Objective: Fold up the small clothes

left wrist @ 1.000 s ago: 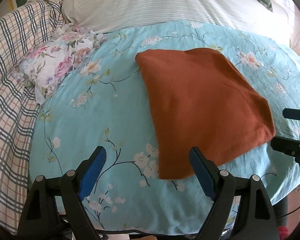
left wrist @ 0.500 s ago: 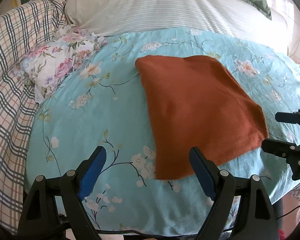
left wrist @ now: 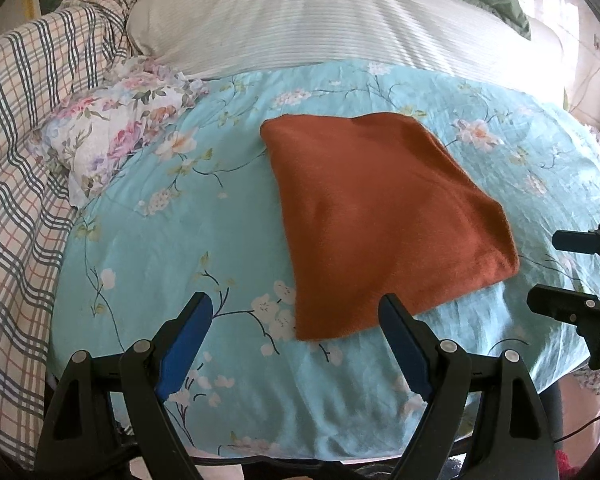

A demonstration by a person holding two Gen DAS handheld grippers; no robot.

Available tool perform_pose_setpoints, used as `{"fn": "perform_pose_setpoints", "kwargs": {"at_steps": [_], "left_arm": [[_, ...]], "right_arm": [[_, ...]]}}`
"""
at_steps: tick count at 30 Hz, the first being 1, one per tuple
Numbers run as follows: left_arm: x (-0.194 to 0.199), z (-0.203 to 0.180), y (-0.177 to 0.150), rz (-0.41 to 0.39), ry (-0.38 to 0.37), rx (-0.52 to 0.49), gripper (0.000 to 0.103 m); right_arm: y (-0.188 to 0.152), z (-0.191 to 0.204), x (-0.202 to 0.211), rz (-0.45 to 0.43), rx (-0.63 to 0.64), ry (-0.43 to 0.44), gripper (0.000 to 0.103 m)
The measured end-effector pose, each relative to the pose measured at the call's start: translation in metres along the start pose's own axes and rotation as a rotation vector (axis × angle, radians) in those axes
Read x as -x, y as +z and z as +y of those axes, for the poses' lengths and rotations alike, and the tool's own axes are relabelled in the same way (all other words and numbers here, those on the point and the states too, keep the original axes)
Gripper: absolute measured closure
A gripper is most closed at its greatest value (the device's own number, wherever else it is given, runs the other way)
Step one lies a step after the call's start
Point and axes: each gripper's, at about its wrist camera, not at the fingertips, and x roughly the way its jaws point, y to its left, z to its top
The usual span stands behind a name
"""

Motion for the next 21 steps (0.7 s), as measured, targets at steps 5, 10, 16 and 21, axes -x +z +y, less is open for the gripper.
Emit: {"fn": "perform_pose_setpoints", "kwargs": {"at_steps": [5, 10, 16, 21], "left_arm": [[0.0047, -0.0007, -0.0018, -0.012, -0.007, 0.01, 0.017], [0.0061, -0.0004, -0.0035, -0.013, -0.005, 0.015, 0.017], [0.0073, -0.0003, -0.0048, -0.011, -0.003, 0.023, 0.018], [0.0072, 0.0001, -0.0047, -0.01, -0.003, 0.022, 0.017]], "right_arm": [[-0.0019, 0.0004, 0.0021, -0.003, -0.002, 0.002, 0.001], [-0.0033, 0.0012, 0.0025, -0.002, 0.0, 0.001, 0.0], [-0.0054, 0.0018, 0.0033, -0.005, -0.006, -0.004, 0.0], [-0.0042, -0.0008, 0.0035, -0.006, -0.007, -0.01, 0.001]]}}
